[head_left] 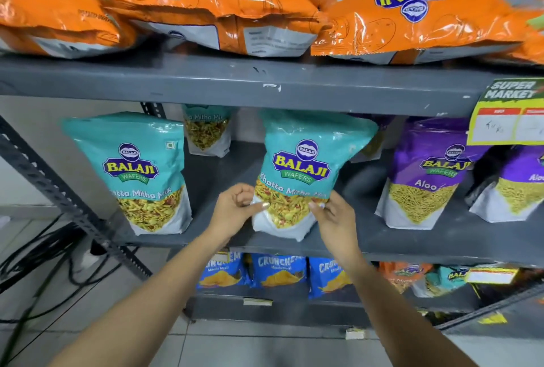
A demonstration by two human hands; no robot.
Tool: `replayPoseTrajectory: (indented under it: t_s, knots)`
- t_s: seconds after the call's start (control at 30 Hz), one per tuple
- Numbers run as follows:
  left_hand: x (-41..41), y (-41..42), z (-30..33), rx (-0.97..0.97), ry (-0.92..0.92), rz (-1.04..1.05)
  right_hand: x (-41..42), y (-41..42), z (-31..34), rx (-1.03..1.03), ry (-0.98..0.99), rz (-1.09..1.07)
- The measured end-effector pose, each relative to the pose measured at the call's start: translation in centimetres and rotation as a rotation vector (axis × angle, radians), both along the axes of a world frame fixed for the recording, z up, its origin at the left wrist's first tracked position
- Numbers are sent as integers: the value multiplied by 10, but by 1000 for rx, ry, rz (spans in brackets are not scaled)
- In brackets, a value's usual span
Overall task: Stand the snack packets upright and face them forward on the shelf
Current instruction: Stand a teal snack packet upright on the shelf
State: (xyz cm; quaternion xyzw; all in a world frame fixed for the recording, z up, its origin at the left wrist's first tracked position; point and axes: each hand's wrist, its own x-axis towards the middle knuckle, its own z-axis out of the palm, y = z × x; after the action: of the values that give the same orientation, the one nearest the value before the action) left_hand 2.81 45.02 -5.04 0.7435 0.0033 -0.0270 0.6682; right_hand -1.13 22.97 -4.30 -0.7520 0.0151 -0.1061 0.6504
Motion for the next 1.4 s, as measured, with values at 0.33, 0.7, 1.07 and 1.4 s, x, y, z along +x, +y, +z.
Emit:
replayPoseTrajectory:
  t_s: [0.33,0.7,1.07,1.4]
  knots:
    - [51,-17,81,-194,-174,67,71,-25,63,284,-41,-59]
    - [39,-15,24,-107,1,-14,57,-23,16,38,160,183]
    - [-4,-2,-34,118,28,-48,36,0,-52,-208,347,268]
    - [-16,4,-30,131,45,-40,28,4,-55,-221,338,293]
